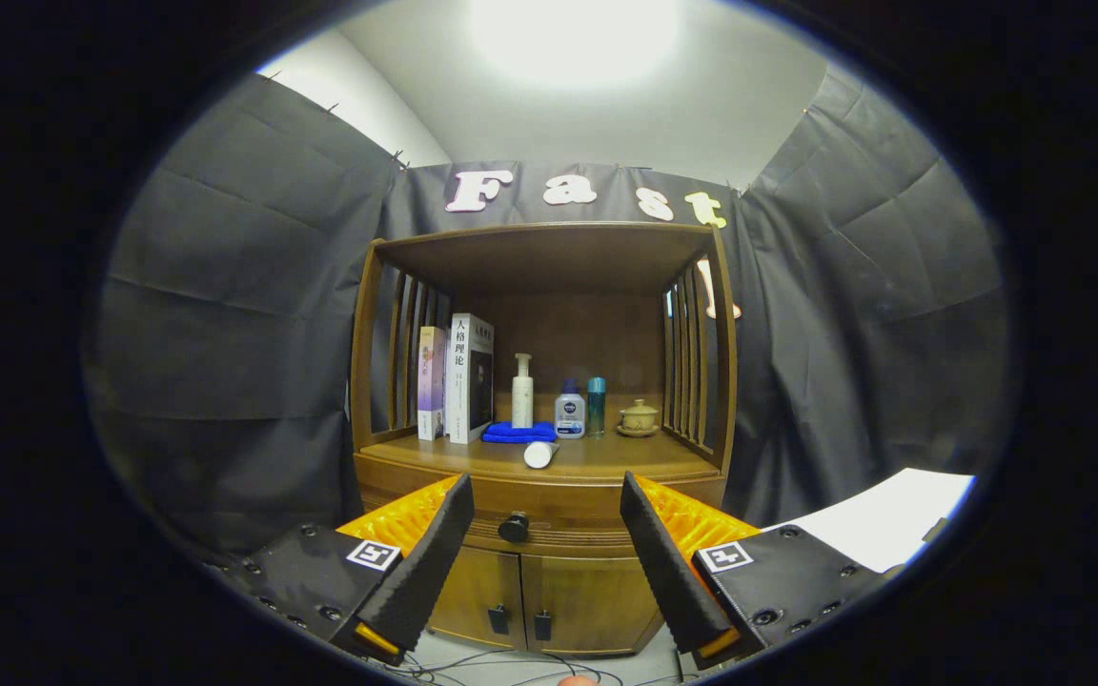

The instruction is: Pull open the drawer, take out the items inside it, and place them on the countertop above the cabinet.

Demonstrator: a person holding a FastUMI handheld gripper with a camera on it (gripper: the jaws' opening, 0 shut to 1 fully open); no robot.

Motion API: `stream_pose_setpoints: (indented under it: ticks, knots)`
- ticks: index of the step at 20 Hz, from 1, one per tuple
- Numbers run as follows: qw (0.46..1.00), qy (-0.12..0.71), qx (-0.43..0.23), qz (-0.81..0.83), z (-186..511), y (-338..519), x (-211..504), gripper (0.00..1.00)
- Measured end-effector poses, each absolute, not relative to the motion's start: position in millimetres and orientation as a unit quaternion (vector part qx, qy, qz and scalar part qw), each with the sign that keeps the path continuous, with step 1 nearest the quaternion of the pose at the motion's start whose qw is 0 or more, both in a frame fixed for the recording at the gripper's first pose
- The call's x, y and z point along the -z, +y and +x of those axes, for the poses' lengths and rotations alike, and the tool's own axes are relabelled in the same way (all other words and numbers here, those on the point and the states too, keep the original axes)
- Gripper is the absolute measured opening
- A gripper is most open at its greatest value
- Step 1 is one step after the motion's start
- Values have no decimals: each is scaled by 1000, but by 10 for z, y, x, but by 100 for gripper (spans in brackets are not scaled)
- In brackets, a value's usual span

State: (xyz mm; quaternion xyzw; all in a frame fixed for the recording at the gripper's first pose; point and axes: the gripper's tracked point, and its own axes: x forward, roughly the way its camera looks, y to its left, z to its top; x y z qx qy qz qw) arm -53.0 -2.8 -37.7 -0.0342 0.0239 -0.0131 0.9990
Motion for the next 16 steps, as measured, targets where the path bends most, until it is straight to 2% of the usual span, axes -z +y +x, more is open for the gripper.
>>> stream_pose_setpoints:
  ticks: [16]
  knots:
    - [999, -1, 11, -36, -604, -13, 236, 97]
